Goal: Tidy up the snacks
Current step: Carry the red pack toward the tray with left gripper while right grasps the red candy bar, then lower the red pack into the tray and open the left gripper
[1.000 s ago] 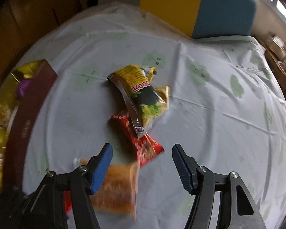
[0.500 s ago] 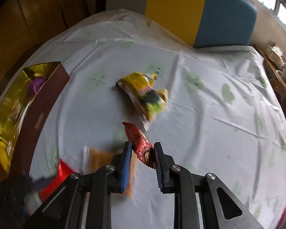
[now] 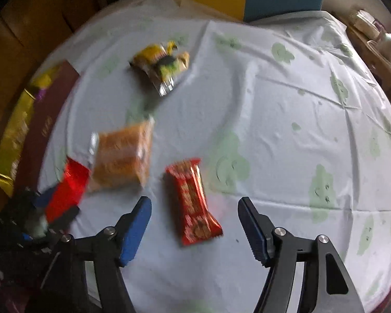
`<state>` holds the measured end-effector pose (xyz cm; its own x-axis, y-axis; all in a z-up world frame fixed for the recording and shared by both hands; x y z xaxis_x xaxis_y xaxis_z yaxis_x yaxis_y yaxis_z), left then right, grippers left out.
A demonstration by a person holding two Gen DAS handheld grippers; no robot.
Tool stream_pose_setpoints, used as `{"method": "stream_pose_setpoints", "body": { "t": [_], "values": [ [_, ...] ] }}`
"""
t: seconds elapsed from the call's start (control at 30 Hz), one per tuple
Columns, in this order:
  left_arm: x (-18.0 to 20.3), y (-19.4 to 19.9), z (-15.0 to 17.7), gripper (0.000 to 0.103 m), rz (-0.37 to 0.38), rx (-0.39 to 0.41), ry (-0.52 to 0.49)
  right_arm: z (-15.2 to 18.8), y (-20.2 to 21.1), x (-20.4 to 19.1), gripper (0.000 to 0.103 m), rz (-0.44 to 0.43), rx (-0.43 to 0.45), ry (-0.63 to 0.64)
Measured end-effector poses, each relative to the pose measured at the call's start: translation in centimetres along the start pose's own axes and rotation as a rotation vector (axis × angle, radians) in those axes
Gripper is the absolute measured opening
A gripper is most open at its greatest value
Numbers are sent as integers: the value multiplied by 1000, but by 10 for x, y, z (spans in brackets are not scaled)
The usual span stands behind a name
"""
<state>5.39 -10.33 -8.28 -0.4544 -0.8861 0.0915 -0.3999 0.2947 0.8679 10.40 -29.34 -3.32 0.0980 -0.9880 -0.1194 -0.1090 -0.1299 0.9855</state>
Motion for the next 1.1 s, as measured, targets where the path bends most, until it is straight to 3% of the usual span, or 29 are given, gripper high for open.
{"method": "stream_pose_setpoints", "body": {
  "t": [0.13, 0.17, 0.2, 0.23, 0.33, 0.53, 0.73, 0.8, 0.9, 1.1],
  "values": [
    [1, 0, 1, 44, -5, 5, 0, -4, -10, -7, 68, 23, 1, 41],
    [1, 0, 1, 44, -7, 7, 0, -2, -16, -9, 55, 61, -8, 55],
    [2, 0, 1, 44, -11, 9, -2, 0, -21, -13, 24, 99, -22, 70],
    [3, 0, 2, 44, -16, 12, -6, 0, -28, -14, 23, 124, -43, 87],
    [4, 1, -1, 43, -26, -4, -15, 4, -31, -18, 22, 168, -39, 131],
    [-2, 10, -7, 40, 40, -51, 24, 3, -32, -13, 25, 127, -54, 103],
    [-19, 51, -19, 40, 103, 6, 81, 7, -31, -19, 25, 181, -34, 154],
    [-34, 68, -26, 40, 130, 32, 128, 9, -30, -21, 25, 189, -32, 161],
    [-69, 89, -33, 40, 114, 80, 208, 13, -30, -35, 25, 198, -29, 170],
    [-174, 99, -38, 40, 111, 91, 524, 14, -33, -37, 25, 209, -25, 184]
  ]
}}
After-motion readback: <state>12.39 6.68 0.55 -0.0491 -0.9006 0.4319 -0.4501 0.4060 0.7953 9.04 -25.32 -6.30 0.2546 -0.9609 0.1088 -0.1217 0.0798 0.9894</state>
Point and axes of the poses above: each gripper's, at about its wrist camera, not at the fingertips, and y roughly against the way its jaws point, x to its right, z to its underside, the point moved 3 cm from there along -y, roughly the way its jaws point, and after that the axes turned 11 degrees about -x, right-handed, at the moved point
